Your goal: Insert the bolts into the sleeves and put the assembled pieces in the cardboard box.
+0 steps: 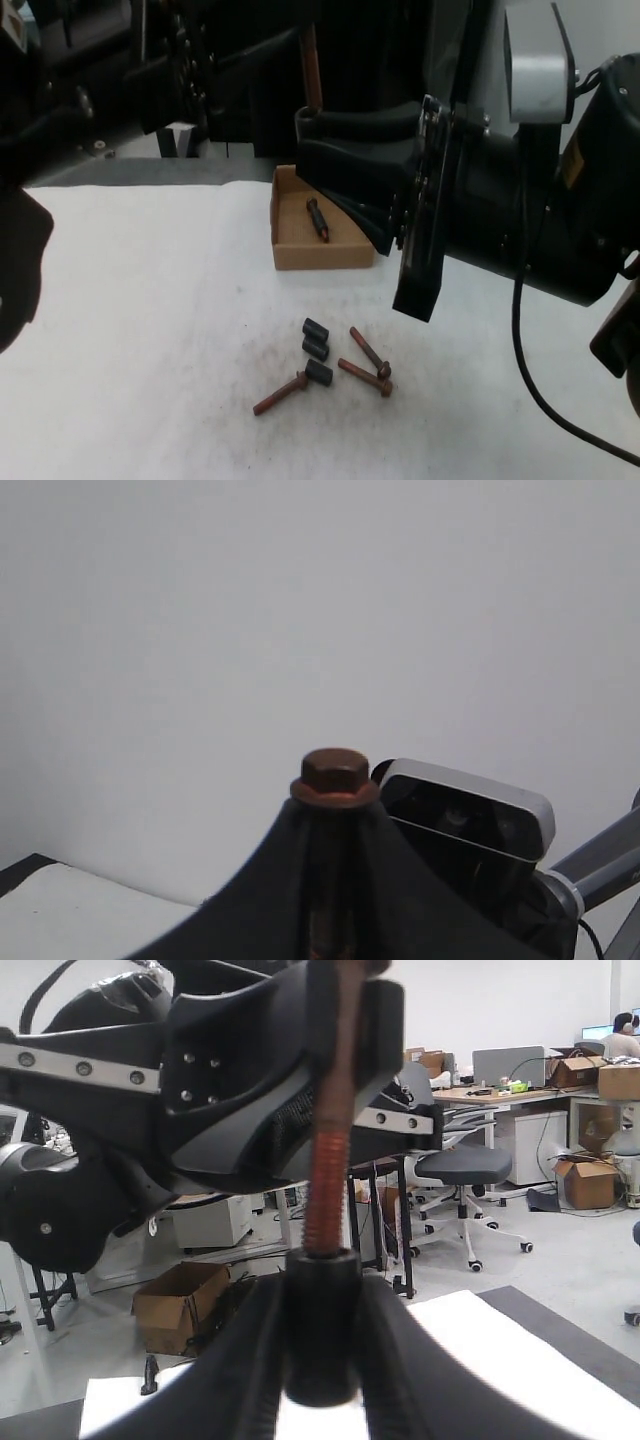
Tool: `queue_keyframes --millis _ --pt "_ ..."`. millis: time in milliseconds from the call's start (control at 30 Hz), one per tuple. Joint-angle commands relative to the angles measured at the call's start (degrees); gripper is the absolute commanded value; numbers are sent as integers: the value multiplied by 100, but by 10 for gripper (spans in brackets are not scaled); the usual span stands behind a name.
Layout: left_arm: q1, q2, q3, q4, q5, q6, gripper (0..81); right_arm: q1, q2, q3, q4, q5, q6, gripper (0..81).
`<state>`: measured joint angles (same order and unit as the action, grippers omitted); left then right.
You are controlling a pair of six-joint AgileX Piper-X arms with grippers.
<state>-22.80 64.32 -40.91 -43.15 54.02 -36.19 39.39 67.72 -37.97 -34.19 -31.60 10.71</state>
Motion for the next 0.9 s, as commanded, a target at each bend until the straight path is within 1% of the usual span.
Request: queue_keyframes --millis 0,133,433,567,667,733,867 --pt "-15 -41 -21 59 125 130 1 -16 -49 -59 -75 -6 2 8" --pt "-15 -41 -21 153 130 156 1 -27 -49 -59 -75 -6 2 8" --pt "-5 -41 -21 181 130 277 1 -316 -49 -59 -75 -47 2 8" --pt "-5 -41 -21 339 67 394 1 -341 -49 -59 -75 -258 2 8" --pt "-5 -41 -21 533 -63 554 1 -298 -49 -59 -75 -439 2 8" --pt "-5 -41 -21 488 -218 588 1 -281 -49 -59 -14 -433 2 8" --pt "-5 -41 -21 154 -393 576 1 -281 -49 -59 514 -433 -94 8"
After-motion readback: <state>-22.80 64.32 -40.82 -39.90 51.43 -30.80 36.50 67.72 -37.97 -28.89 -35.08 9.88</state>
